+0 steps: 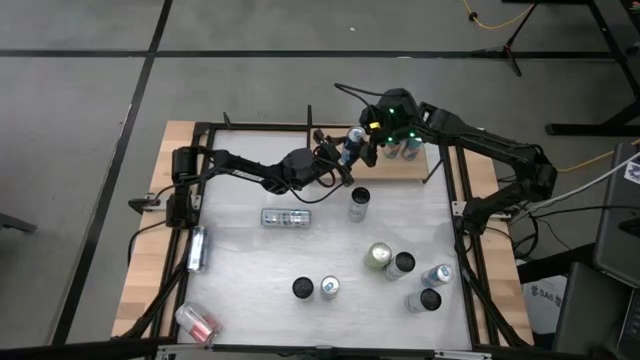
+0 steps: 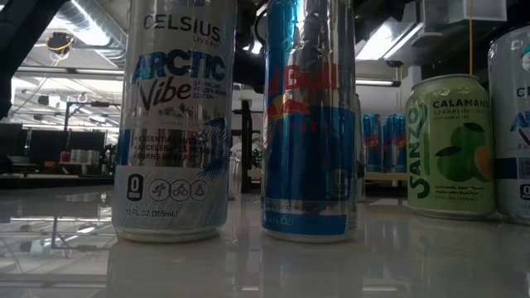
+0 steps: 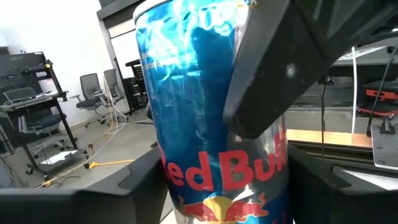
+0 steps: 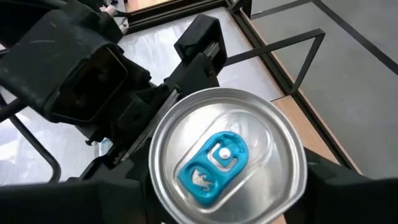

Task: Place canned beverage on shelf
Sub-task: Put the blue soda can on the shelf aligned with the other blue soda cans

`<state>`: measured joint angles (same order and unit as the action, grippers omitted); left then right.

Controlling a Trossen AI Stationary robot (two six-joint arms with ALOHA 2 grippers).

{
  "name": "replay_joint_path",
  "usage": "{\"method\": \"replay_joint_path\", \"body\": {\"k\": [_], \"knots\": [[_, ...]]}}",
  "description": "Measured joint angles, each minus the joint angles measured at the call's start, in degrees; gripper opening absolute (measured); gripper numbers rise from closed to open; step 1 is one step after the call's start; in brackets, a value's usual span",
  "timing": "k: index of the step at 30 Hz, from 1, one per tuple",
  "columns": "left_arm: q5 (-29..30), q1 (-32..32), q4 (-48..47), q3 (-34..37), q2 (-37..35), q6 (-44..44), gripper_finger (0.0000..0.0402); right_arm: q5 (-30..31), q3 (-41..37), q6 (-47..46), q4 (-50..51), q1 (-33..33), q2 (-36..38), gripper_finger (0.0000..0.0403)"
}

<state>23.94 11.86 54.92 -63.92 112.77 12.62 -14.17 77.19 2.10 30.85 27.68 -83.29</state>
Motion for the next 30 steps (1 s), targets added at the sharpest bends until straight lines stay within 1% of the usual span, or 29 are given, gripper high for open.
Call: {"method": "replay_joint_path", "body": {"k": [4,7,11,15,22,25,30], "knots": [[-0.01,0.00,0.08,0.00,0.02,-0.50,0.0276,0.00,0.00,1.29,0.11,0.04,0.00,0.0210],[-0.02,-0.23,0.51,-0.02,0.02,-2.53,0.0285,0.05,-0.07,1.55,0.83,0.12,0.00,0.0210],[0.18,-0.40,0.20,-0.02,0.02,-3.06,0.0287,0.14,-0.04,4.32,2.31,0.13,0.05,0.0219],[0.53,-0.46,0.12,-0.02,0.02,-3.10,0.0288,0.62,1.21,7.47,5.02,0.94,0.12,0.0219],[0.69,-0.42,-1.54,-0.02,-1.02,-3.17,0.0288,0.44,3.39,13.41,7.06,6.03,0.17,0.0220],[0.46,-0.27,-5.49,-0.02,-2.84,-3.21,0.0289,-1.92,3.39,16.21,7.34,9.33,0.17,0.0221],[0.22,0.75,-15.51,-0.02,-7.02,-3.11,0.0289,-9.06,3.39,22.22,8.92,15.00,0.17,0.0222]]}}
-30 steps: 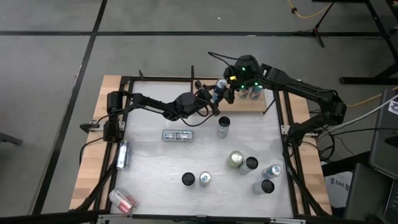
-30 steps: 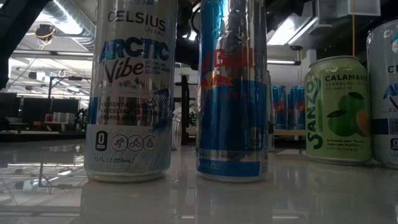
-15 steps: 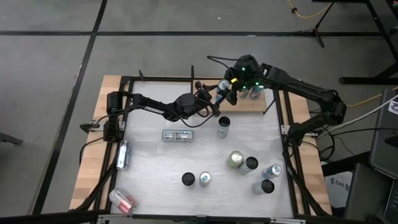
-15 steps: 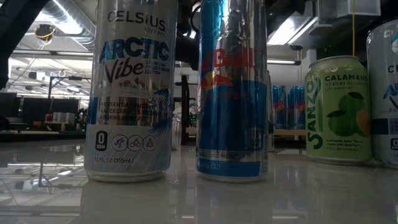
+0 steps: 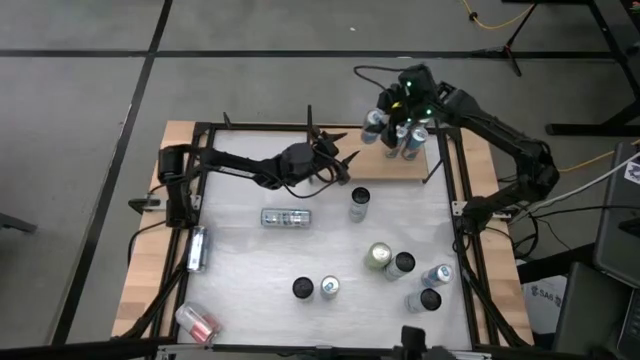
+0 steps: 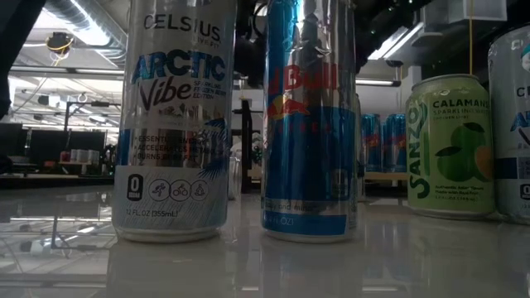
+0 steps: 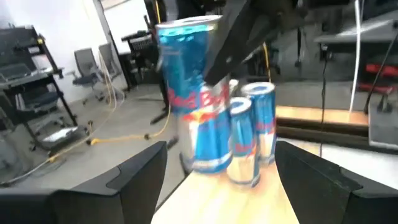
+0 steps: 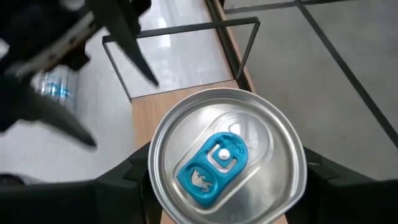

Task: Place canned beverage on shelf
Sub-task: Put the blue soda can on the shelf aligned with the other blue soda cans

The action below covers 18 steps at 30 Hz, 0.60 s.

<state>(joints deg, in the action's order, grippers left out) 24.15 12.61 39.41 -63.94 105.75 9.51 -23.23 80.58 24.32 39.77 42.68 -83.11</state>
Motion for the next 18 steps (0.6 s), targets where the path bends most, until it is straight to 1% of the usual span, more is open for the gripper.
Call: {"method": "replay_joint_path", "body": {"k": [4,7,9,14,18], "knots": [[-5.44,1.55,-5.53,0.00,-3.06,0.05,0.0289,-5.74,0.00,5.70,-0.20,3.79,-0.41,0.0222],[-10.15,2.56,-7.45,0.00,-4.18,-0.04,0.0289,-10.97,0.00,9.00,-0.45,6.25,-1.60,0.0222],[-12.78,3.08,-7.85,0.00,-4.70,-0.04,0.0289,-13.30,0.02,9.36,-1.24,7.61,-2.88,0.0222],[-17.36,3.97,-8.28,0.02,-4.72,-0.06,0.0289,-13.85,0.04,11.58,-0.69,10.11,-7.00,0.0222],[-18.09,4.43,-10.54,0.02,-4.72,-0.06,0.0289,-16.15,0.04,12.17,-0.68,11.25,-8.69,0.0222]]}}
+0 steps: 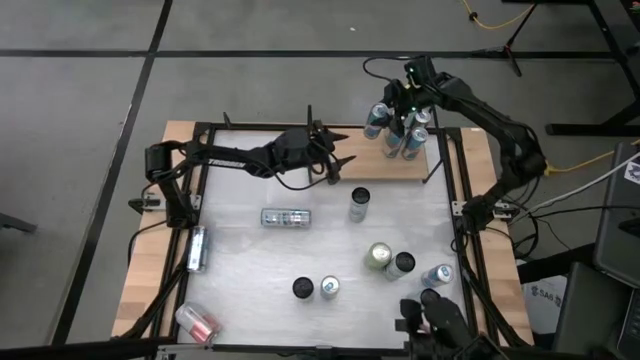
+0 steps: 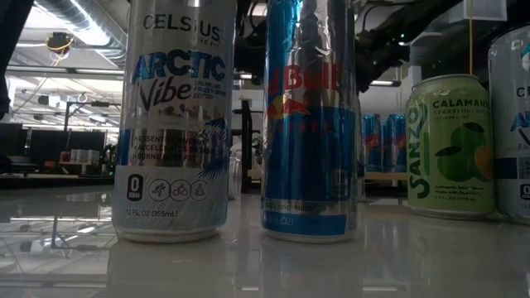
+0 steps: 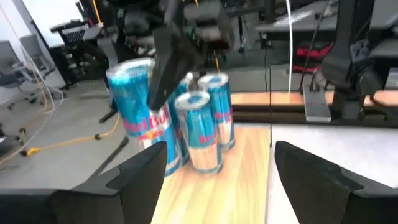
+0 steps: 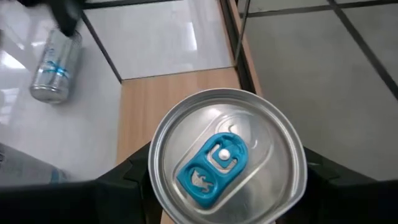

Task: Place canned beverage on shelf
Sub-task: Put the blue soda can on the shelf aligned with the other blue soda cans

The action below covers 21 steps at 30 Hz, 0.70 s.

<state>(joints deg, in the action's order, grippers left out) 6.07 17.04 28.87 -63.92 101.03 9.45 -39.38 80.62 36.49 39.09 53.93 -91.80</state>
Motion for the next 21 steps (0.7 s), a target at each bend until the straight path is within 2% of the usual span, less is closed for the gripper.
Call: {"method": "replay_joint_path", "body": {"k": [6,14,21], "knots": [[0.00,0.23,-0.21,0.00,0.04,-0.01,0.0289,-2.30,0.00,0.46,0.03,-1.28,-0.38,0.0223],[0.01,0.20,-0.27,0.00,0.04,0.00,0.0289,3.97,-0.02,2.11,0.59,-6.56,-0.38,0.0223],[0.04,0.20,-0.20,0.00,0.04,-0.02,0.0289,4.80,-0.03,0.84,1.56,-9.67,-0.38,0.0223]]}}
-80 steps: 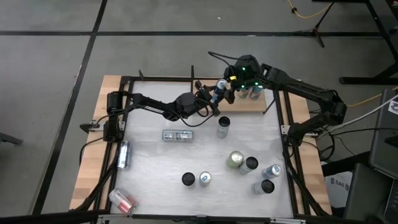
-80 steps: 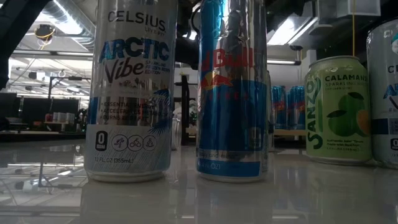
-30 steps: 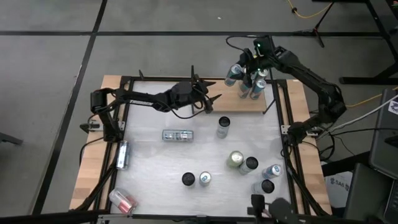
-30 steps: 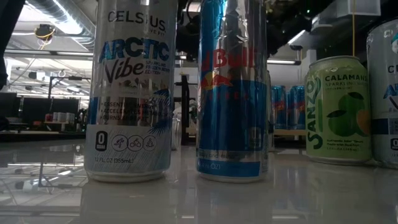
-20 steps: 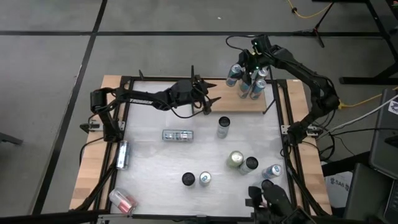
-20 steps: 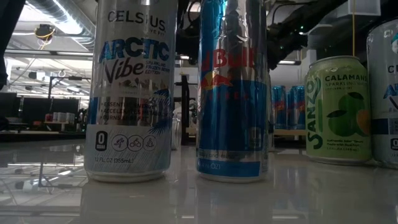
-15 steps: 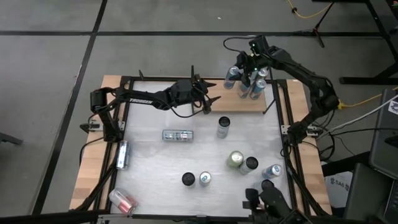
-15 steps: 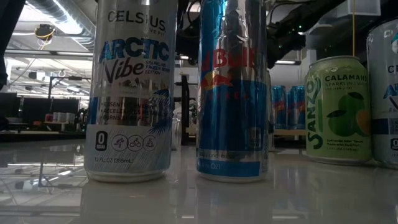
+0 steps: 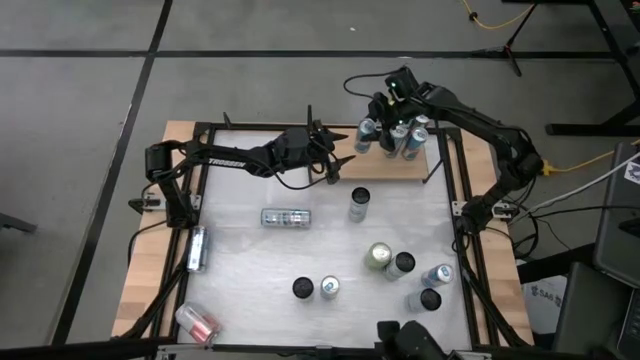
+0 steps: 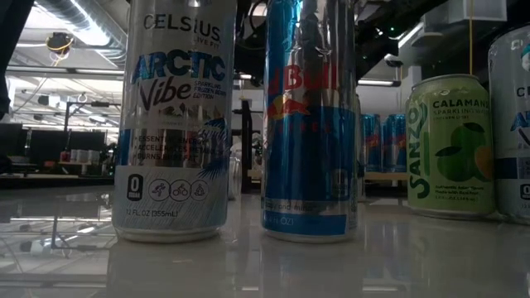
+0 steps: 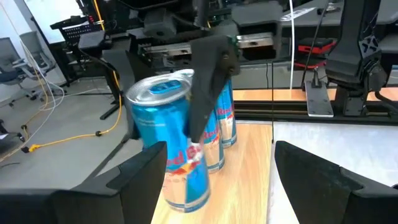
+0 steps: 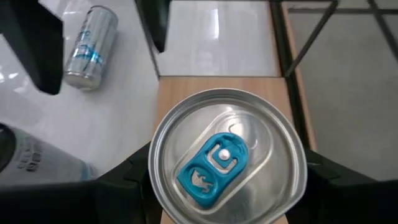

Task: Place canned beverage on shelf
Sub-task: Put the blue soda can on the shelf aligned with the other blue soda cans

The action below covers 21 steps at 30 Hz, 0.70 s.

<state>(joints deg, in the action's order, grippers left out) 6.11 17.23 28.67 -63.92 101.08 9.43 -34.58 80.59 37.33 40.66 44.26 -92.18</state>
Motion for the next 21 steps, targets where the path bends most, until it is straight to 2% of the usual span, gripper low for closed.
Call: {"method": "replay_joint_path", "body": {"k": [21], "knots": [[0.17,0.00,-0.15,0.00,0.02,0.02,0.0289,1.66,-7.96,0.45,-4.77,-1.17,0.07,0.0223]]}}
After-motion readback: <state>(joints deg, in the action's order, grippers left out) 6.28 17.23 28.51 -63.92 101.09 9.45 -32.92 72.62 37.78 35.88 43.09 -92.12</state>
